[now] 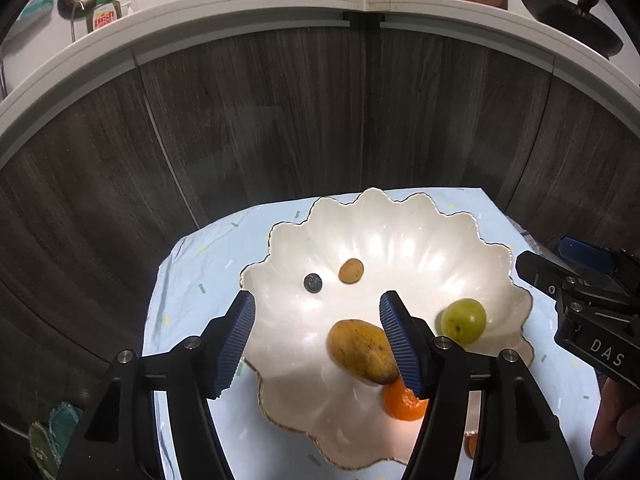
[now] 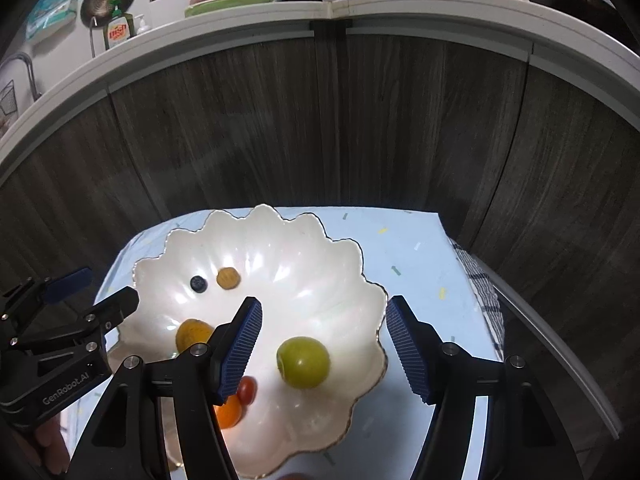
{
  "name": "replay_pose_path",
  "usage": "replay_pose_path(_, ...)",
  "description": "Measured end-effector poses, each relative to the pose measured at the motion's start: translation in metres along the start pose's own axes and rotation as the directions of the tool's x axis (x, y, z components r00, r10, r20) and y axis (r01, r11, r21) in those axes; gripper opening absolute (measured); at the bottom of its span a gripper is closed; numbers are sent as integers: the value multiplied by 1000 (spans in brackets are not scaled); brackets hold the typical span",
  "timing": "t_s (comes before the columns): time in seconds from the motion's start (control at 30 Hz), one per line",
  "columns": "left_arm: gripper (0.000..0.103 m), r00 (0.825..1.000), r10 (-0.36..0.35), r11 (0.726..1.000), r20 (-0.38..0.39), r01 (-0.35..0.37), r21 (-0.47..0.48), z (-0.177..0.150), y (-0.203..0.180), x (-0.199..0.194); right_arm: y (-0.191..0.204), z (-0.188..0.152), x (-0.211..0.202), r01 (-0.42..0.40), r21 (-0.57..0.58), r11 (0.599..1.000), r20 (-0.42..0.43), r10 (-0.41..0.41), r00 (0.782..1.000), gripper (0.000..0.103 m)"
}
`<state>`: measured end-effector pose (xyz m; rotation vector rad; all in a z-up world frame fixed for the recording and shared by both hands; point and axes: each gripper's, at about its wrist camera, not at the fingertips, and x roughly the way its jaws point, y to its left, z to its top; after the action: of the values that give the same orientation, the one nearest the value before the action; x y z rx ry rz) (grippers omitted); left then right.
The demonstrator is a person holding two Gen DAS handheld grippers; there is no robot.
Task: Organize fruits
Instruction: 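Withdraw both open grippers from the bowl toward the remaining fruits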
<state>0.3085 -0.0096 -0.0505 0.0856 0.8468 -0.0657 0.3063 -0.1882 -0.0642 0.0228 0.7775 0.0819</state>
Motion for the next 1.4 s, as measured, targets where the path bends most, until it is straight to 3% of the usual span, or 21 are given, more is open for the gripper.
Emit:
replay_pose_path(0.83,64,998,-45,998,42,43,49,-34,-42,-76,-23,-46,-80,20,20,1000,54,-21,998,65)
replay_pose_path(1.4,65,992,-122,985,-8,122,119,-82,-101,-87,-69,-93,-108,74,64,995,30,-77,997,65)
